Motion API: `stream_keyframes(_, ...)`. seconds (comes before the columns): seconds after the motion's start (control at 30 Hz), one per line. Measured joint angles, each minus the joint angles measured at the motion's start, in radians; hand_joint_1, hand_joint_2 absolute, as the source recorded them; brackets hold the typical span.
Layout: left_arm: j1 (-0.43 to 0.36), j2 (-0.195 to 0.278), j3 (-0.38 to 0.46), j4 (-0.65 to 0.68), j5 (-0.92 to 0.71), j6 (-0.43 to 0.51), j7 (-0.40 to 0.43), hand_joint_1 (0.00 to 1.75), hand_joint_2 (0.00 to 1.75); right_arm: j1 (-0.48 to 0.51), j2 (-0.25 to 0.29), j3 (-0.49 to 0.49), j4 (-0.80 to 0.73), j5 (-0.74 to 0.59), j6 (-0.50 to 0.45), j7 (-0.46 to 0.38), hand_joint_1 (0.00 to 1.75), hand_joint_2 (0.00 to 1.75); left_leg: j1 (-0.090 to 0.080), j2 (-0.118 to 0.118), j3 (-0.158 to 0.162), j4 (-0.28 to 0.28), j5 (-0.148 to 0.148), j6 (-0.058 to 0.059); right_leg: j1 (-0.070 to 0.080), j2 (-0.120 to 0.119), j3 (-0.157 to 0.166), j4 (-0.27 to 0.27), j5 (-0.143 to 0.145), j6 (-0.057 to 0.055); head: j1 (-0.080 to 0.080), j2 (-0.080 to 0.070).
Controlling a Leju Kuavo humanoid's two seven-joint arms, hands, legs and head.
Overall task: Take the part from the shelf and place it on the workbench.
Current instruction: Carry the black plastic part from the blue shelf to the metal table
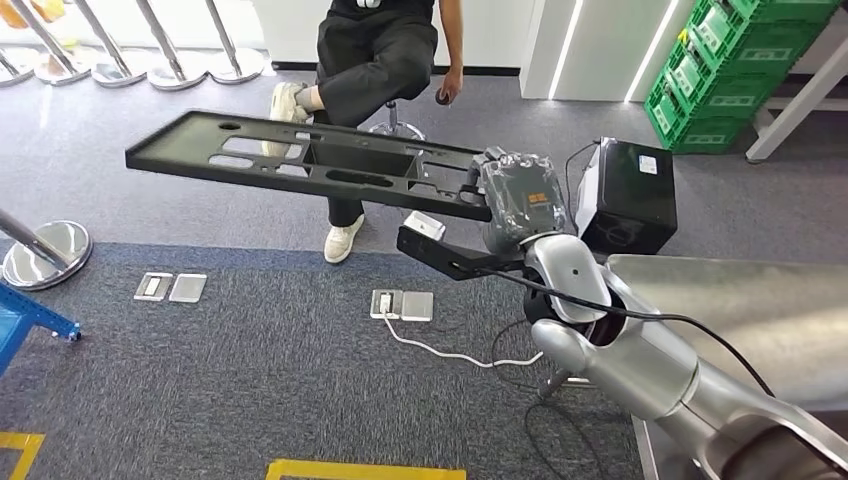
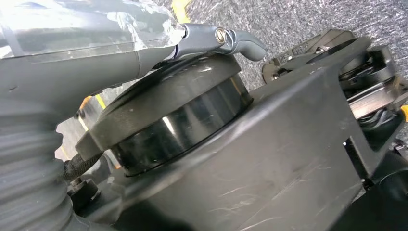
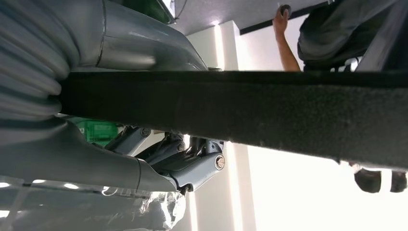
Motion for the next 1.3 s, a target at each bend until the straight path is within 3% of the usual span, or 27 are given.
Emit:
stream_keyframes(0.1,0.0,-0.001,0.0,0.0,0.0,0.0,0.0,0.0,1.75,0.003,-0.001,-0.003,0.0,0.005,-0.001,0.0,1.75,1.75,-0.002,0.004,0.003,-0.018,0.0,0.017,-0.002,0.007,-0.008,0.001,0.004,0.016,0.003,0.0)
stream_keyframes(0.17,0.0,-0.002,0.0,0.0,0.0,-0.001,0.0,0.0,1.75,0.004,-0.003,-0.007,0.0,0.009,-0.001,0.0,1.75,1.75,0.001,0.012,0.006,-0.026,0.006,0.03,-0.003,-0.008,-0.024,0.039,-0.023,0.027,0.011,0.0)
stream_keyframes(0.27,0.001,-0.002,0.0,0.0,-0.001,-0.001,0.0,0.0,1.75,0.007,-0.004,-0.012,0.0,0.013,-0.001,-0.001,1.75,1.75,0.001,0.022,0.006,-0.029,0.008,0.038,-0.006,-0.033,-0.106,0.22,-0.107,0.038,0.033,0.0)
stream_keyframes(0.3,0.002,-0.002,0.0,0.0,-0.001,-0.001,0.0,0.0,1.75,0.01,-0.004,-0.013,0.0,0.015,-0.001,-0.001,1.75,1.75,0.0,0.025,0.006,-0.029,0.007,0.039,-0.007,-0.035,-0.129,0.268,-0.119,0.04,0.038,0.0)
stream_keyframes(0.33,0.002,-0.002,-0.001,0.0,-0.002,-0.001,0.0,0.0,1.75,0.013,-0.005,-0.014,0.0,0.016,-0.001,-0.001,1.75,1.75,0.0,0.028,0.007,-0.028,0.006,0.039,-0.008,-0.035,-0.135,0.281,-0.112,0.04,0.043,0.0)
stream_keyframes(0.37,0.002,-0.002,-0.001,0.0,-0.004,-0.001,0.0,0.0,1.75,0.015,-0.005,-0.016,0.0,0.019,-0.002,-0.001,1.75,1.75,0.0,0.03,0.009,-0.028,0.005,0.039,-0.008,-0.036,-0.121,0.249,-0.086,0.038,0.048,0.0)
stream_keyframes(0.43,0.002,-0.002,-0.002,0.0,-0.007,-0.001,0.0,0.0,1.75,0.017,-0.005,-0.019,0.0,0.024,-0.002,-0.001,1.75,1.75,-0.002,0.035,0.013,-0.027,0.0,0.036,-0.004,-0.05,-0.055,0.113,-0.02,0.027,0.06,0.0)
stream_keyframes(0.5,0.002,-0.002,-0.003,0.0,-0.008,-0.001,0.0,0.0,1.75,0.017,-0.005,-0.022,-0.001,0.029,-0.003,-0.001,1.75,1.75,-0.006,0.038,0.013,-0.024,-0.004,0.03,0.005,-0.066,-0.009,0.014,0.007,0.017,0.067,0.0)
stream_keyframes(0.57,0.002,-0.002,-0.005,0.0,-0.008,-0.001,0.0,0.0,1.75,0.018,-0.006,-0.025,-0.003,0.03,-0.003,-0.001,1.75,1.75,-0.01,0.043,0.012,-0.024,-0.006,0.021,0.01,-0.065,-0.006,-0.003,0.002,0.011,0.066,0.0)
stream_keyframes(0.67,0.002,-0.001,-0.006,0.0,-0.008,-0.001,0.0,0.0,1.75,0.018,-0.007,-0.029,-0.003,0.031,-0.003,0.0,1.75,1.75,-0.011,0.041,0.004,0.006,-0.034,0.005,-0.001,-0.055,0.002,-0.016,0.004,-0.001,0.059,0.0)
stream_keyframes(0.77,-0.005,0.0,-0.006,0.0,-0.008,-0.002,-0.001,0.0,1.75,0.021,-0.006,-0.031,-0.004,0.031,-0.003,0.0,1.75,1.75,-0.01,0.033,-0.07,0.183,-0.123,-0.01,-0.005,-0.047,0.008,-0.019,0.004,-0.011,0.043,0.0)
stream_keyframes(0.8,-0.008,0.0,-0.006,0.0,-0.008,-0.002,-0.002,0.0,1.75,0.023,-0.006,-0.031,-0.004,0.031,-0.003,0.0,1.75,1.75,-0.01,0.032,-0.094,0.239,-0.141,-0.013,-0.005,-0.042,0.008,-0.018,0.003,-0.012,0.038,0.0)
stream_keyframes(0.83,-0.009,0.0,-0.006,0.0,-0.008,-0.003,-0.002,0.0,1.75,0.024,-0.006,-0.031,-0.004,0.031,-0.003,0.0,1.75,1.75,-0.009,0.032,-0.104,0.263,-0.139,-0.016,-0.005,-0.037,0.009,-0.017,0.002,-0.012,0.034,0.0)
stream_keyframes(0.87,-0.009,0.0,-0.006,0.0,-0.008,-0.003,-0.002,0.0,1.75,0.025,-0.006,-0.031,-0.004,0.031,-0.003,0.0,1.75,1.75,-0.007,0.032,-0.097,0.247,-0.116,-0.017,-0.006,-0.03,0.01,-0.015,0.001,-0.011,0.031,0.0)
stream_keyframes(0.93,-0.006,0.0,-0.006,0.0,-0.007,-0.003,0.0,0.0,1.75,0.026,-0.006,-0.031,-0.004,0.031,-0.004,0.0,1.75,1.75,0.001,0.021,-0.05,0.131,-0.042,-0.02,-0.008,-0.016,0.01,-0.008,-0.004,-0.006,0.024,0.0)
stream_keyframes(1.0,-0.003,0.0,-0.007,0.0,-0.007,-0.002,0.0,0.0,1.75,0.027,-0.006,-0.031,-0.004,0.031,-0.005,0.0,1.75,1.75,0.008,-0.002,-0.014,0.027,-0.003,-0.016,-0.006,-0.003,0.001,0.002,-0.005,0.003,0.015,0.0)
stream_keyframes(1.1,-0.003,0.0,-0.009,0.0,-0.007,-0.002,-0.001,0.0,1.75,0.028,-0.006,-0.031,-0.004,0.031,-0.008,0.0,1.75,1.75,0.006,-0.009,-0.006,-0.007,-0.008,0.005,-0.005,0.009,-0.015,0.006,0.002,0.02,0.016,0.0)
stream_keyframes(1.17,-0.004,-0.001,-0.01,0.0,-0.007,-0.003,-0.002,0.0,1.75,0.027,-0.007,-0.031,-0.003,0.031,-0.01,-0.002,1.75,1.75,0.007,0.0,-0.002,-0.014,-0.003,0.018,-0.007,-0.002,-0.024,0.027,-0.013,0.03,0.023,0.0)
stream_keyframes(1.2,-0.003,-0.001,-0.011,0.0,-0.007,-0.003,-0.001,0.0,1.75,0.026,-0.007,-0.032,-0.003,0.03,-0.012,-0.003,1.75,1.75,0.009,0.005,0.0,-0.017,0.0,0.024,-0.007,-0.012,-0.04,0.063,-0.034,0.034,0.028,0.0)
stream_keyframes(1.3,-0.002,-0.001,-0.013,0.0,-0.007,-0.002,-0.001,0.0,1.75,0.025,-0.006,-0.032,-0.002,0.029,-0.018,-0.004,1.75,1.75,0.006,0.018,0.002,-0.018,-0.001,0.032,-0.011,-0.035,-0.125,0.245,-0.11,0.043,0.051,0.0)
